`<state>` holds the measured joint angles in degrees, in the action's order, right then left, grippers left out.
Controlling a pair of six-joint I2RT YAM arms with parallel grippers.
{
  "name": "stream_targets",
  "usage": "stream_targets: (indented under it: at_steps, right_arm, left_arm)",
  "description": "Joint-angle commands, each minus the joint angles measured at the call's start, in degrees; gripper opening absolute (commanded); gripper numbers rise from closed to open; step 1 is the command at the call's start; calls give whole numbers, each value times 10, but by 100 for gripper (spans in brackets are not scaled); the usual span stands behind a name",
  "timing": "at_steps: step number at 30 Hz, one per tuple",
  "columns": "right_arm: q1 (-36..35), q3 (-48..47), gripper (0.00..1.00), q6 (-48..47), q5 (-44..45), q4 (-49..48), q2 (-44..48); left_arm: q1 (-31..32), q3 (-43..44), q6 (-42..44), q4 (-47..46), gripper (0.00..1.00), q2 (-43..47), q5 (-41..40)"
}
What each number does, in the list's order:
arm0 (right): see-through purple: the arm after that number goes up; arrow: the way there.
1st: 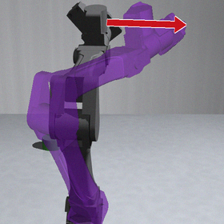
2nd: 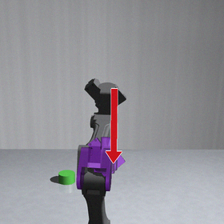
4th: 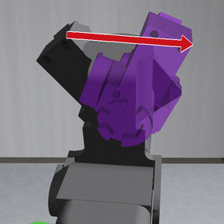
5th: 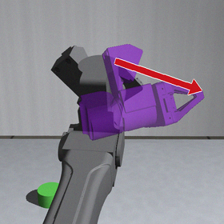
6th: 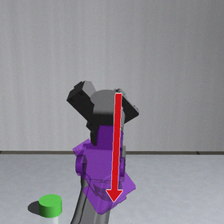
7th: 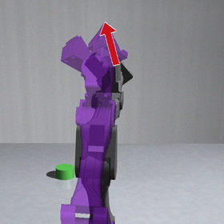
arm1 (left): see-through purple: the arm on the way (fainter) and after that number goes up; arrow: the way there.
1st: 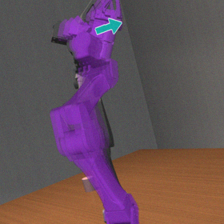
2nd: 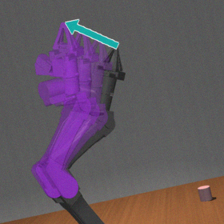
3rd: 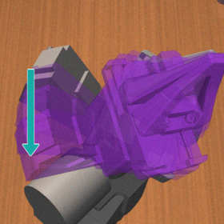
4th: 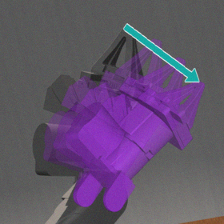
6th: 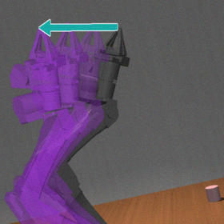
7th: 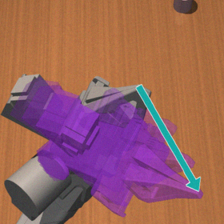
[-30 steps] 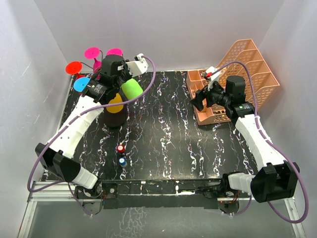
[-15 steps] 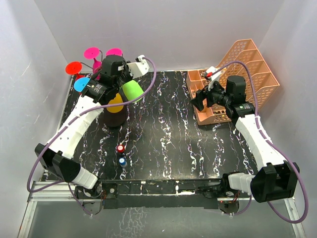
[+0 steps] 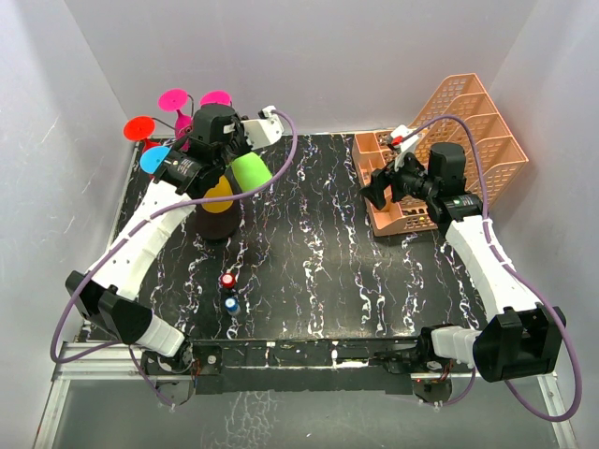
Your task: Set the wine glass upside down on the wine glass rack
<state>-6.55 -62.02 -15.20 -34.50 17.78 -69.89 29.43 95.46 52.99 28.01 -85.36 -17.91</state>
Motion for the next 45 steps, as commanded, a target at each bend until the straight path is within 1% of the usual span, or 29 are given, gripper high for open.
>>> stream_targets:
  at_steps: [1,11,29,45]
  right_arm:
    - [5,1,82,-8,-8,-24,4]
    - [6,1,83,-8,-11,-22,4]
    - [7,1,84,-9,-16,-22,1]
    - [8,1,84,-10,-17,-21,0]
  left_arm:
    - [6,26,6,13,0,30,21]
    - [7,30,39,17,0,22,38]
    - [10,46,41,9,0,5,52]
    - [10,19,48,-58,0,-8,-30]
